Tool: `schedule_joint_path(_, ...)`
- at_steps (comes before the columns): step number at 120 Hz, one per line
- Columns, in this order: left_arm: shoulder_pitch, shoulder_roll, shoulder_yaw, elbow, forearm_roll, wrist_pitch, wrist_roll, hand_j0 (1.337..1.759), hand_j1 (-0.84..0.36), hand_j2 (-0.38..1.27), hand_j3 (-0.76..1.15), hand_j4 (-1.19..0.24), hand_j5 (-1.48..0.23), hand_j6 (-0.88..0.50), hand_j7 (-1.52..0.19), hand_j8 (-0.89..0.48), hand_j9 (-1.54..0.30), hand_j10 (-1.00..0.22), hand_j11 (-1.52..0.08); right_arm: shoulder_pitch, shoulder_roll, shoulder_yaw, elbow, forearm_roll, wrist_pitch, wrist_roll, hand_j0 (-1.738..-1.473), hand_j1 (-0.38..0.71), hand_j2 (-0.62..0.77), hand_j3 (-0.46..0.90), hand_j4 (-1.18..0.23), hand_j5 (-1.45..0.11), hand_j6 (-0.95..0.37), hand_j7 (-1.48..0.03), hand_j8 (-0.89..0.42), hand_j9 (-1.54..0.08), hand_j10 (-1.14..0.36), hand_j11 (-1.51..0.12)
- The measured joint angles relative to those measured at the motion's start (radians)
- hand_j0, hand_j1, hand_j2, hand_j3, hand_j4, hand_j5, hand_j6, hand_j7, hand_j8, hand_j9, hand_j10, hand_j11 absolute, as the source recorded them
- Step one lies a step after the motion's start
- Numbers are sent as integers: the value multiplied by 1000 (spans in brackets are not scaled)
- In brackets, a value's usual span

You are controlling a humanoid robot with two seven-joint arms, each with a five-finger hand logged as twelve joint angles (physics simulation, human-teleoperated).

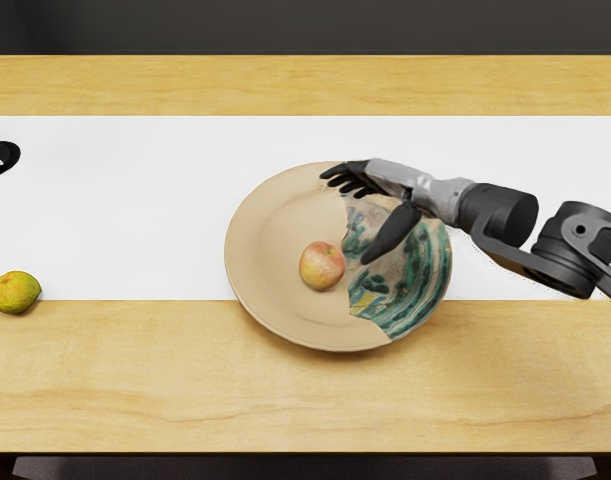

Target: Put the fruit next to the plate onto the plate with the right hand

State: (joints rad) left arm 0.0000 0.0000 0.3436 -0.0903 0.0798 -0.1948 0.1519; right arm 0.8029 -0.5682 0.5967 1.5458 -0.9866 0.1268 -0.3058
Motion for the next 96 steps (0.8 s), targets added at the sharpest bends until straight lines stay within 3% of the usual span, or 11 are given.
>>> schedule_joint_path(23,0,0,0,0,0,0,0,1658,69,47,0,-234,-303,-234,-303,-234,-303,-233,-303,2,-78,121,18,119,116,3,-1658,-176,-25,0,-148,-191,-147,-190,-146,-191,-147,-191)
schedule_joint_path(38,0,0,0,0,0,0,0,1658,69,47,0,-234,-303,-234,-303,-234,-303,-234,-303,1,-190,174,15,243,205,8,-1658,-210,-20,0,-118,-153,-119,-152,-118,-152,-118,-152)
schedule_joint_path(63,0,0,0,0,0,0,0,1658,69,47,0,-234,-303,-234,-303,-234,-303,-233,-303,-3,-337,207,-90,453,427,30,-1658,-260,-13,0,-77,-98,-78,-98,-77,-98,-77,-98)
schedule_joint_path(96,0,0,0,0,0,0,0,1658,69,47,0,-234,-303,-234,-303,-234,-303,-234,-303,-19,-409,212,-175,541,480,43,-1658,-282,-9,0,-60,-75,-60,-75,-60,-75,-59,-75)
